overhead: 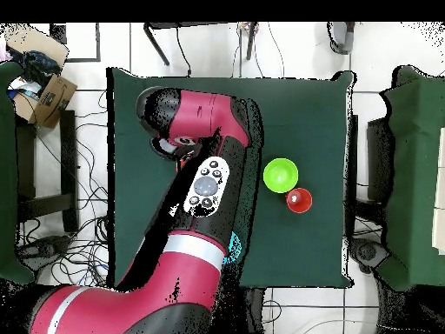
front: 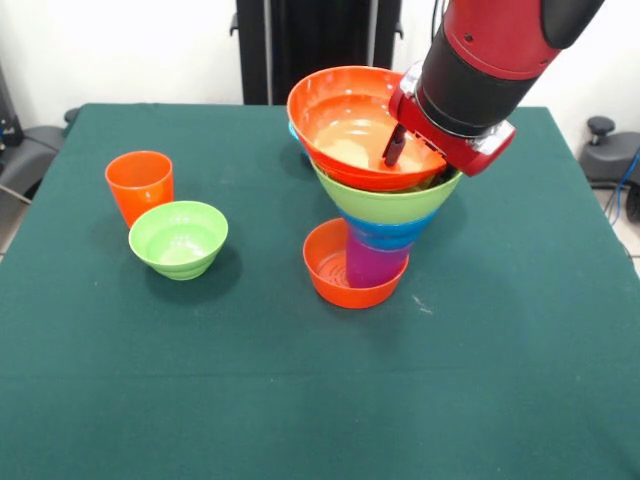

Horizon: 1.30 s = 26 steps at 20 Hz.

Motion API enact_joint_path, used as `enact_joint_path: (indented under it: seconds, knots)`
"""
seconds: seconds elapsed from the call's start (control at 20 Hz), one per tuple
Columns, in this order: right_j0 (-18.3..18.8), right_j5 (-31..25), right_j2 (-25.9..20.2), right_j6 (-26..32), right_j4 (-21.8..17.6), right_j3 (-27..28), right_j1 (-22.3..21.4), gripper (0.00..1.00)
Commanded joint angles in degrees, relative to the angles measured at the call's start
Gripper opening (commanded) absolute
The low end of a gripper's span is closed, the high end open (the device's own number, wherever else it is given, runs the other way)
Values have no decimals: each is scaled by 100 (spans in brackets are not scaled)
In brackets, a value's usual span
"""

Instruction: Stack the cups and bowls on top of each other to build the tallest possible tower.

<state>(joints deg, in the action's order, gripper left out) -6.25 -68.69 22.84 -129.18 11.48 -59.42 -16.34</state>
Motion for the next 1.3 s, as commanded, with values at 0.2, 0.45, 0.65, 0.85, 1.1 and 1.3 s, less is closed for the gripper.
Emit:
enact_joint_path:
  seconds: [0.2,0.45,0.65,0.85,1.1,1.3]
  knots:
    - [30,-156,-460,-856,91,91,75,100]
    - [36,-130,-460,-806,77,15,27,100]
    - [71,-181,-451,-717,63,-23,-63,100]
    - [93,-334,-418,-592,44,-118,-275,100]
    - [127,-583,-388,-445,44,-128,-594,100]
    - [152,-888,-386,-315,-7,-57,-764,100]
